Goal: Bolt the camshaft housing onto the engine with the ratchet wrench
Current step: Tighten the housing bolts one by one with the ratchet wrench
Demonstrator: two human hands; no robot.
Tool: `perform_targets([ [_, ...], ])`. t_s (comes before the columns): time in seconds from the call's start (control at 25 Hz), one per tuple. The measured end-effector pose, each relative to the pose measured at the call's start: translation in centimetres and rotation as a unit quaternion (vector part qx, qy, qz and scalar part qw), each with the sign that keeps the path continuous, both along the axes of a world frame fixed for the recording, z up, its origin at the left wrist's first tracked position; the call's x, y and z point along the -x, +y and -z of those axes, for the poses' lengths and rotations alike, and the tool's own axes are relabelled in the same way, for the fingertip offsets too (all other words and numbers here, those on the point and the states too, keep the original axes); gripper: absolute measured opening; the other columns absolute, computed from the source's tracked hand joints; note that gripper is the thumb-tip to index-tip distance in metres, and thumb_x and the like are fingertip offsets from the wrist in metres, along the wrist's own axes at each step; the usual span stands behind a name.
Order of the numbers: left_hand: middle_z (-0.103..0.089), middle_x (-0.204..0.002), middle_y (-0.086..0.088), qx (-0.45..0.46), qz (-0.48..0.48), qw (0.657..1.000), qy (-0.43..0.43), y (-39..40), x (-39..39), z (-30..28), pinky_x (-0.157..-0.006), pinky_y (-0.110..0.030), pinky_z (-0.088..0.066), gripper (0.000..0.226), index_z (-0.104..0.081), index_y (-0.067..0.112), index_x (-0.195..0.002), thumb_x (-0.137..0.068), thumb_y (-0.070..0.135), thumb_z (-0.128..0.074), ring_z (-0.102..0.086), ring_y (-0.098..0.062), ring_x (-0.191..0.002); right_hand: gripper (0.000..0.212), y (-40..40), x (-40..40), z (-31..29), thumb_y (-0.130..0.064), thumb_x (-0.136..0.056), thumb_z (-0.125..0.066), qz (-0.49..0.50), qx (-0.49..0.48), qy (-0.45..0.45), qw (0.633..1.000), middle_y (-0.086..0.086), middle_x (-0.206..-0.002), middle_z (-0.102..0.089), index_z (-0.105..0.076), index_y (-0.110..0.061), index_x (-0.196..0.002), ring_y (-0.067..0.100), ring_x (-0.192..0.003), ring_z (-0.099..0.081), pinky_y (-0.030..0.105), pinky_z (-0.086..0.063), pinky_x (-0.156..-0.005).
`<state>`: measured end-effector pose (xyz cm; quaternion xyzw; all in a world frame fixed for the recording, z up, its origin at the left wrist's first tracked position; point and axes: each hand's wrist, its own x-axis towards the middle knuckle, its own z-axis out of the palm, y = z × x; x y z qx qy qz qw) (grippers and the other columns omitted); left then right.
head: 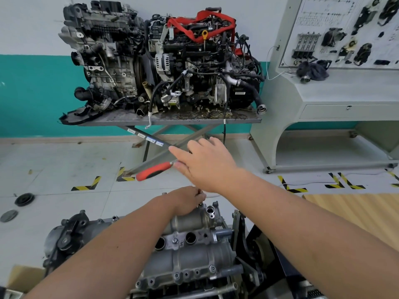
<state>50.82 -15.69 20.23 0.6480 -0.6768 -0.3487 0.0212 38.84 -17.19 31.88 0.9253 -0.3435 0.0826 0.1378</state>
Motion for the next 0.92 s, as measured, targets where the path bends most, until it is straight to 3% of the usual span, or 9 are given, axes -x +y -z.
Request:
perform_targets([
  [0.16,-0.062,-0.117,0.0,0.0,-0.004,1.0,-0.007,-0.3,0.1,0.5,-0.092,-0.037,-0.04,0.045,-0.059,0.023,-0.111,-0.101,0.058,-0.033,-0.055,-0.023,-0.109,0.029,-1.2,-1.1,-2.0,-0.03,-0.105,-0.036,0.109,-0.266,-0.095,0.953,-0.001,-0.078,-0.066,-0.059,-0.013,-0.108,0.024,-0.077,-0.069,0.033,-0.045,-0.06],
  [0.24,-0.061,-0.123,0.002,-0.004,-0.012,1.0,-0.002,-0.2,-0.5,0.5,-0.092,-0.034,-0.037,0.054,-0.06,0.023,-0.124,-0.099,0.063,-0.032,-0.053,-0.02,-0.112,0.021,-1.2,-1.2,-1.5,-0.02,-0.103,-0.041,0.163,-0.534,-0.312,0.769,0.005,-0.074,-0.074,-0.055,-0.007,-0.11,0.023,-0.071,-0.074,0.034,-0.052,-0.068],
  [0.36,-0.061,-0.113,0.002,-0.012,-0.022,1.0,0.009,-0.1,-0.3,0.4,-0.088,-0.032,-0.037,0.055,-0.059,0.023,-0.117,-0.098,0.066,-0.031,-0.053,-0.018,-0.103,0.017,-0.4,-0.7,0.3,-0.01,-0.102,-0.044,0.107,-0.681,-0.59,0.42,0.004,-0.07,-0.072,-0.058,-0.008,-0.094,0.022,-0.08,-0.071,0.035,-0.055,-0.083],
  [0.48,-0.063,-0.116,-0.004,-0.005,-0.01,1.0,-0.026,0.0,-0.1,0.2,-0.095,-0.038,-0.043,0.059,-0.06,0.014,-0.12,-0.1,0.062,-0.031,-0.056,-0.024,-0.106,0.02,-0.1,-0.9,2.5,-0.007,-0.101,-0.044,0.052,-0.649,-0.696,0.301,0.005,-0.073,-0.072,-0.054,-0.01,-0.084,0.021,-0.086,-0.066,0.022,-0.047,-0.061],
  [0.56,-0.062,-0.117,-0.009,-0.005,-0.006,1.0,-0.012,0.5,-0.8,-0.3,-0.093,-0.036,-0.042,0.049,-0.06,0.01,-0.115,-0.104,0.05,-0.033,-0.055,-0.025,-0.105,0.013,0.4,-1.4,3.7,-0.016,-0.103,-0.046,0.036,-0.569,-0.707,0.418,0.0,-0.09,-0.075,-0.056,-0.017,-0.095,0.013,-0.087,-0.067,0.021,-0.048,-0.069],
  [0.68,-0.061,-0.117,-0.018,0.044,-0.062,0.99,-0.121,-0.1,1.1,-1.9,-0.087,-0.033,-0.037,0.024,-0.057,0.008,-0.103,-0.106,0.022,-0.038,-0.056,-0.032,-0.111,0.025,1.2,-1.2,5.7,-0.018,-0.101,-0.052,-0.03,-0.243,-0.588,0.771,-0.009,-0.125,-0.067,-0.07,-0.024,-0.117,0.006,-0.118,-0.058,0.016,-0.043,-0.097],
  [0.72,-0.059,-0.122,-0.023,-0.083,-0.088,0.992,-0.033,0.3,0.8,-3.7,-0.093,-0.038,-0.039,0.019,-0.056,0.001,-0.113,-0.104,0.006,-0.04,-0.054,-0.037,-0.118,0.027,1.0,-0.9,6.1,-0.008,-0.096,-0.058,-0.067,-0.114,-0.529,0.838,0.002,-0.132,-0.064,-0.072,-0.015,-0.118,0.019,-0.122,-0.056,0.025,-0.043,-0.102],
  [0.8,-0.051,-0.134,-0.029,0.059,-0.182,0.98,-0.058,-0.7,1.8,-3.4,-0.105,-0.056,-0.036,0.038,-0.046,-0.01,-0.129,-0.094,-0.021,-0.034,-0.047,-0.044,-0.127,0.034,0.1,-0.3,5.8,0.009,-0.08,-0.063,-0.116,0.036,-0.416,0.901,0.016,-0.13,-0.064,-0.074,-0.004,-0.11,0.039,-0.116,-0.059,0.042,-0.048,-0.095],
  [0.92,-0.051,-0.143,-0.018,0.101,-0.05,0.993,-0.048,-0.2,0.1,0.4,-0.112,-0.046,-0.029,0.037,-0.048,0.004,-0.138,-0.108,0.021,-0.033,-0.044,-0.035,-0.133,0.037,-0.7,0.2,3.9,-0.005,-0.079,-0.057,-0.11,0.081,-0.248,0.959,0.013,-0.106,-0.069,-0.071,-0.005,-0.113,0.036,-0.099,-0.064,0.043,-0.051,-0.079],
])
